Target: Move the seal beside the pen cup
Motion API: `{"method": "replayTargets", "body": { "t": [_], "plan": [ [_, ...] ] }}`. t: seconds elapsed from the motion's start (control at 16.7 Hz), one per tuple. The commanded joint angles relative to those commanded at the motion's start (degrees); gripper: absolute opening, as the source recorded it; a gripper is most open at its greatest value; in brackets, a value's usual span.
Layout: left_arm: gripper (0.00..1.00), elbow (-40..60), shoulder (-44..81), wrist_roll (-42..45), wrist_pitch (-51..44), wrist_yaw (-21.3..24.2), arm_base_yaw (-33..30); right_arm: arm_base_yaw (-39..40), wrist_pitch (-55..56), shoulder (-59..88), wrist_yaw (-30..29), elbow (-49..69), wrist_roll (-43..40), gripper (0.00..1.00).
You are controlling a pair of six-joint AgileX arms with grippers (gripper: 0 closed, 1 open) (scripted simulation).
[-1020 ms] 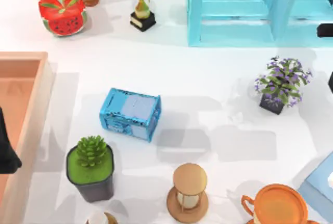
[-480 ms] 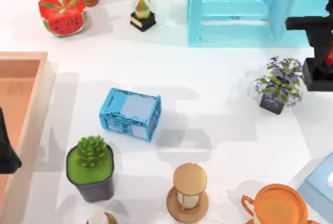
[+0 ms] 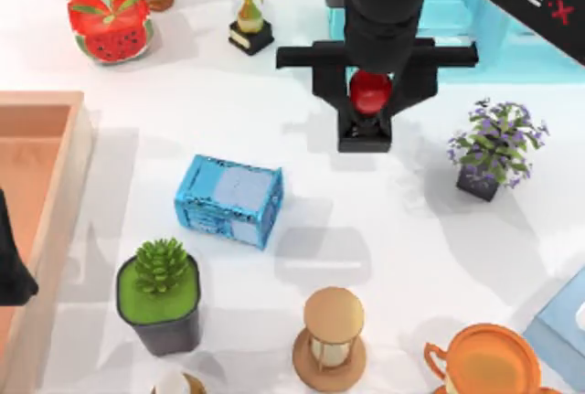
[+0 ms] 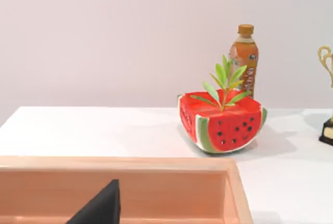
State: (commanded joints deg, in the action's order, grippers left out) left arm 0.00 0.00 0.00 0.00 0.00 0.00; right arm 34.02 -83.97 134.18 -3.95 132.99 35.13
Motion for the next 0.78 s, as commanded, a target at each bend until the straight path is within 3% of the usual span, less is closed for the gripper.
{"method": "replayTargets", "body": {
  "t": [0.78],
  "plan": [
    [1.00,0.0,0.0,0.0,0.0,0.0,0.0,2.7,4.3,2.0,-0.5,-2.1,2.7,0.00]
  ]
}}
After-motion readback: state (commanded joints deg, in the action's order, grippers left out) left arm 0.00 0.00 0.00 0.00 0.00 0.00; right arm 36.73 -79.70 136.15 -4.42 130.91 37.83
